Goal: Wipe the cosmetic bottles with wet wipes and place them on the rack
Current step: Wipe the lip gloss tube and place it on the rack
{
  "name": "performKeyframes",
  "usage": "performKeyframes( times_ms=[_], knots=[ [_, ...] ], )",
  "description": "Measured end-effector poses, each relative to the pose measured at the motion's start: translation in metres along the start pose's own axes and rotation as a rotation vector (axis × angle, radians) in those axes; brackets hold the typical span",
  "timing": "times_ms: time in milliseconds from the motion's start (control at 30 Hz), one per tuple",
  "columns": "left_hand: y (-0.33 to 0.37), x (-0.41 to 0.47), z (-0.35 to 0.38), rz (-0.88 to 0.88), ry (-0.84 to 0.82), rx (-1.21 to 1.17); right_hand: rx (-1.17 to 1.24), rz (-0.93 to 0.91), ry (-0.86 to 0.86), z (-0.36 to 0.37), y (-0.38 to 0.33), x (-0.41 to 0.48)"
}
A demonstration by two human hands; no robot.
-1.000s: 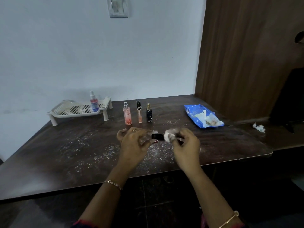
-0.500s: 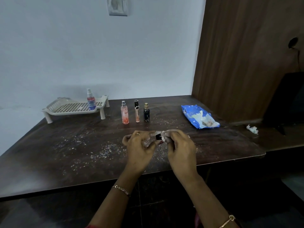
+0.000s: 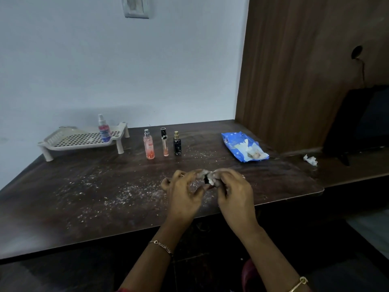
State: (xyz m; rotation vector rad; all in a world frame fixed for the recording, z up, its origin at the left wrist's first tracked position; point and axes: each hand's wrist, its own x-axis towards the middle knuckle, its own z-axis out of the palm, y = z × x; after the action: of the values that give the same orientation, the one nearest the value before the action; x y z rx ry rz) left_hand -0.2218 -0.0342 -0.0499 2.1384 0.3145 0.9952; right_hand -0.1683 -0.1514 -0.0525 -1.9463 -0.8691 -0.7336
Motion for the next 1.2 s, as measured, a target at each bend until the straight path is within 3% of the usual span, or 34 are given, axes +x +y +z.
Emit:
performKeyframes(
  times_ms=[133, 433, 600, 800, 900, 1200],
  knots=[
    [0.002, -0.003, 0.012, 0.001, -0.013, 0.027, 0.000, -0.037, -0.039, -0.004, 0.003, -0.002],
    [-0.004, -0.011, 0.024, 0.001, -0.047, 0.019, 0.004, 0.225, -0.016, -0.015, 0.040, -0.011],
    [-0.010, -0.011, 0.022, 0.027, -0.064, 0.058, 0.044, 0.095, -0.035, -0.007, 0.027, -0.018],
    [-0.020, -0.018, 0.020, -0.052, -0.098, -0.045, -0.075, 0.223, -0.021, -0.018, 0.066, -0.026],
    [-0.022, -0.016, 0.021, -0.030, -0.099, 0.030, -0.112, 0.271, -0.038, -0.019, 0.069, -0.023],
    [-0.013, -0.014, 0.019, 0.027, -0.074, 0.165, -0.015, 0.136, -0.065, -0.014, 0.038, -0.027]
  ],
)
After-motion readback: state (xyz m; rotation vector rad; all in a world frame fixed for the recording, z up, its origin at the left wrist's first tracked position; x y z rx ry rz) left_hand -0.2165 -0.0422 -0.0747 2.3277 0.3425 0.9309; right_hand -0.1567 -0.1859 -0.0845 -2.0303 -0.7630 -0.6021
